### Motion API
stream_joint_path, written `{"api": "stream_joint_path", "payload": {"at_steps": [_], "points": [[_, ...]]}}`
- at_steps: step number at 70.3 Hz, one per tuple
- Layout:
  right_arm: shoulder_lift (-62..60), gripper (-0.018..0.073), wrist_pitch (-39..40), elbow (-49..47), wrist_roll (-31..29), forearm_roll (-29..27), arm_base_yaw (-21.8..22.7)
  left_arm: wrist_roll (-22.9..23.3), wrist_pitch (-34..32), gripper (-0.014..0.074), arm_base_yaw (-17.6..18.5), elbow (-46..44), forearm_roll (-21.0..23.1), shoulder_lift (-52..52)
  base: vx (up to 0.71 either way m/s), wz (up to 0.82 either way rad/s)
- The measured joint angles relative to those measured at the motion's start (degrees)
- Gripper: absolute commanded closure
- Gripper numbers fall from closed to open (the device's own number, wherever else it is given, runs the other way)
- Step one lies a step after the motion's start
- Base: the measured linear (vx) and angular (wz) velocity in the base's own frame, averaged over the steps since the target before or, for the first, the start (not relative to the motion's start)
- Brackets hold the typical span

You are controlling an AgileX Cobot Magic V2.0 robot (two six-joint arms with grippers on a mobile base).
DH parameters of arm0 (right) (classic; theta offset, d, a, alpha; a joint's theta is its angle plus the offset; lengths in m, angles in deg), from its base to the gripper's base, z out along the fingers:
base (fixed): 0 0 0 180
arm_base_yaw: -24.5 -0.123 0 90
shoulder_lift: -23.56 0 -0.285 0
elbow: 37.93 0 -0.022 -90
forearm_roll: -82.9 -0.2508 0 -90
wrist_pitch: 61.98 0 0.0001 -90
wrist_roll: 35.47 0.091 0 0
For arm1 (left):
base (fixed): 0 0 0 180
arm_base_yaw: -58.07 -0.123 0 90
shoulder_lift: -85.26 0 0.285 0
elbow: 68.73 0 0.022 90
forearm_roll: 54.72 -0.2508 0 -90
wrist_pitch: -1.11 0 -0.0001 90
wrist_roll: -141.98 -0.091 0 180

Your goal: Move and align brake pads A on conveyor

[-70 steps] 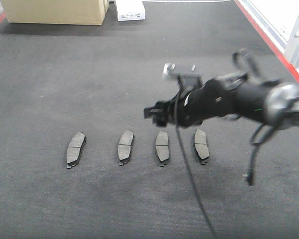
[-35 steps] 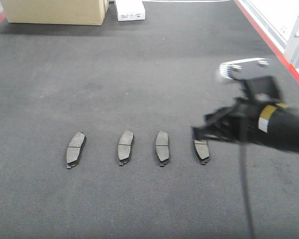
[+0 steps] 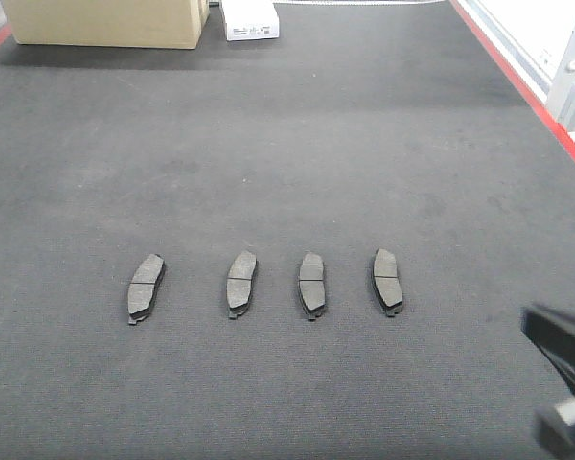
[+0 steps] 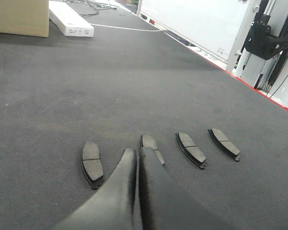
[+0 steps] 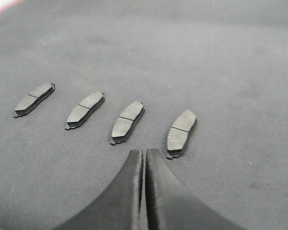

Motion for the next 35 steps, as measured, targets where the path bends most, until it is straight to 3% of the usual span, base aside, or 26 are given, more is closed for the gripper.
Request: {"api": "stream_joint_path", "payload": {"at_steps": [17,35], "points": [[-13.3,0.0566,-0.3,5.4,0.0,1.3,0.0,0.0,0.0,0.0602,0.0,0.0,0.0,0.0,0.0,0.0],[-14.3,0.0566,-0.1,5.5,-0.2,1.6,0.0,0.0,0.0,0.0602,0.0,0.0,0.0,0.0,0.0,0.0]]}}
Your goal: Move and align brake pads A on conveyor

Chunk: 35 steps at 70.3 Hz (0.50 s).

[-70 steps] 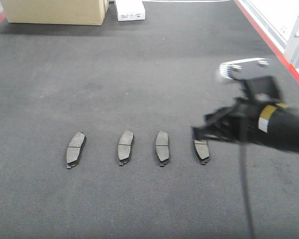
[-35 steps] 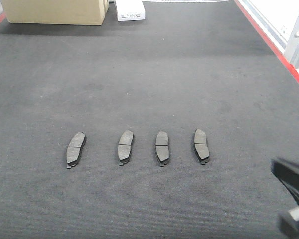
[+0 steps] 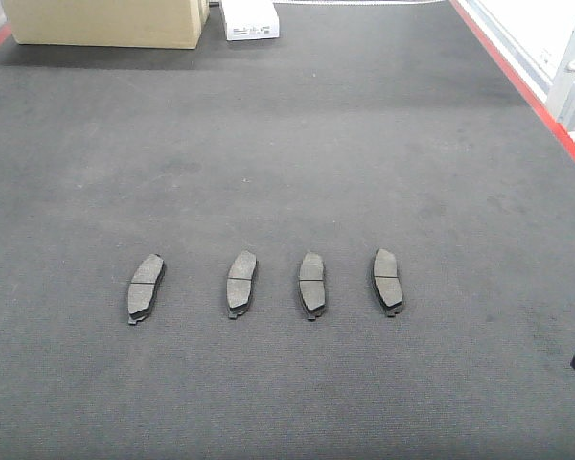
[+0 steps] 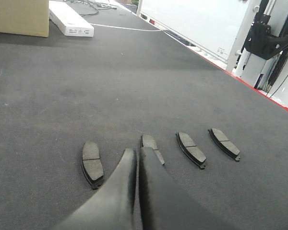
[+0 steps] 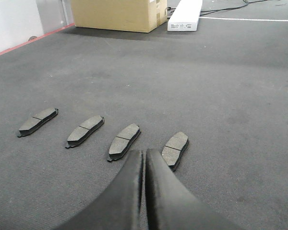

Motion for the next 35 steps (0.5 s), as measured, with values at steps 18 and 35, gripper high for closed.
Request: {"api": "stream_joint_path", "payload": {"at_steps": [18,35], "points": [[0.0,0.0566,0.0,0.0,0.0,0.0,0.0,0.0,0.0,0.0602,0.0,0.0,0.0,0.0,0.0,0.0],[0.0,0.0566,0.0,0.0,0.0,0.0,0.0,0.0,0.0,0.0602,0.0,0.0,0.0,0.0,0.0,0.0]]}}
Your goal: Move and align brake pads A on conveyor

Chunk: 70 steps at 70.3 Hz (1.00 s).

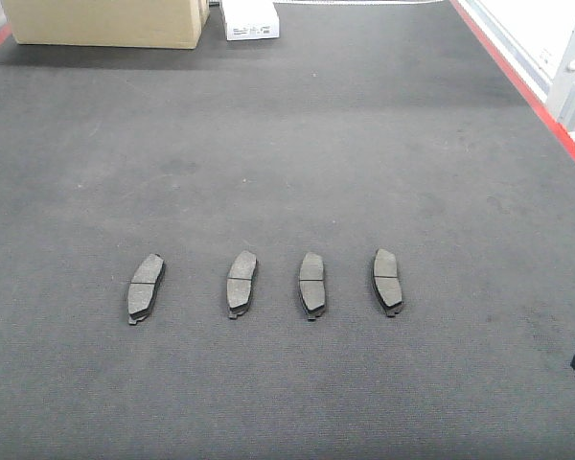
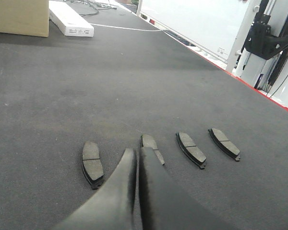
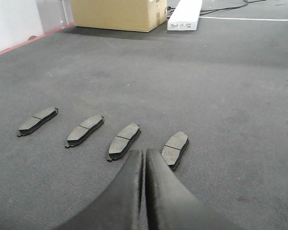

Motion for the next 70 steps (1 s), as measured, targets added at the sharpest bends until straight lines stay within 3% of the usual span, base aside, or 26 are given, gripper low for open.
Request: {"api": "stream_joint_path", "payload": {"at_steps": [15,26,32,44,53,65,70], "points": [[0.0,0.0566,0.0,0.0,0.0,0.0,0.0,-1.8,0.0,0.0602,0.0,0.0,0.9,0.0,0.0,0.0],[0.0,0.0566,0.0,0.0,0.0,0.0,0.0,-15.5,-2.0,0.0602,0.0,0.0,10.6,0.0,0.0,0.0],[0.0,0.0566,0.0,0.0,0.0,0.0,0.0,-20.8,-3.1,0.0602,0.0,0.0,14.2,0.0,0.0,0.0],[0.0,0.0566,0.0,0.0,0.0,0.0,0.0,-23.6,-4.0,0.0602,-0.4,0.0,16.0,-0.1,0.0,0.0],[0.0,0.0566,0.0,0.0,0.0,0.0,0.0,-24.5,-3.9,0.0602,-6.2,0.1,16.1,-3.1,0.0,0.0],[0.0,0.0566,0.0,0.0,0.0,0.0,0.0,-27.6,-4.1,0.0602,-21.7,2.9,16.1,-10.0,0.0,0.0],[0.0,0.0566,0.1,0.0,0.0,0.0,0.0,-28.1,-4.4,0.0602,-26.0,4.8,16.1,-10.5,0.0,0.0]]}}
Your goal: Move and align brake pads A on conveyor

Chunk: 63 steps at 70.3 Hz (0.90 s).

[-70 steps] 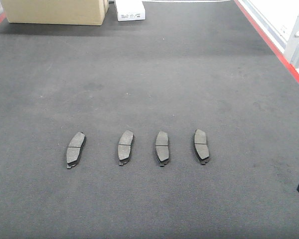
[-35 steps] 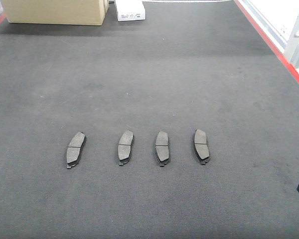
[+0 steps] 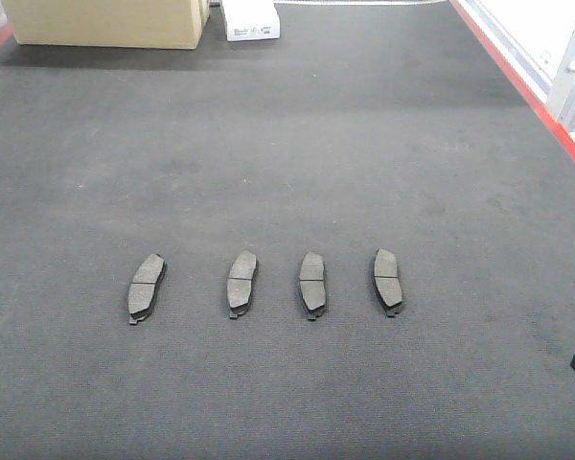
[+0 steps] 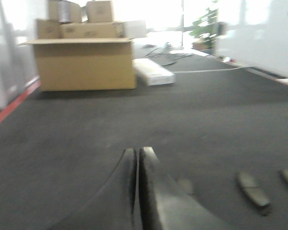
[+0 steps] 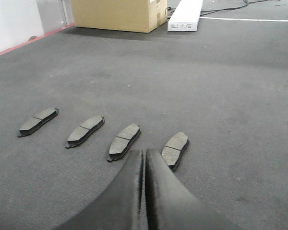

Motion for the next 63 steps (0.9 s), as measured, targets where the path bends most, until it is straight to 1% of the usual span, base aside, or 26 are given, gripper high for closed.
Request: {"api": "stream_joint_path", "payload": {"at_steps": [3,10,16,26,32,63], "points": [[0.0,0.0566,-0.1,0.0,0.0,0.0,0.0,-0.1,-0.3,0.0602,-2.3,1.4,0.0,0.0,0.0,0.0],[0.0,0.0566,-0.1,0.0,0.0,0.0,0.0,-0.3,-1.7,0.0602,-4.3,4.4,0.0,0.0,0.0,0.0],[0.0,0.0566,0.0,0.0,0.0,0.0,0.0,-0.3,-4.8,0.0602,-4.7,8.3,-0.1,0.0,0.0,0.0],[0.0,0.0566,0.0,0.0,0.0,0.0,0.0,-0.1,-12.6,0.0602,-4.7,16.3,-0.1,0.0,0.0,0.0],[0.0,0.0566,0.0,0.0,0.0,0.0,0.0,0.0,-12.6,0.0602,-4.7,17.7,-0.1,0.0,0.0,0.0],[0.0,0.0566,-0.2,0.0,0.0,0.0,0.0,0.0,-12.4,0.0602,-4.7,17.8,0.0,0.0,0.0,0.0]]}}
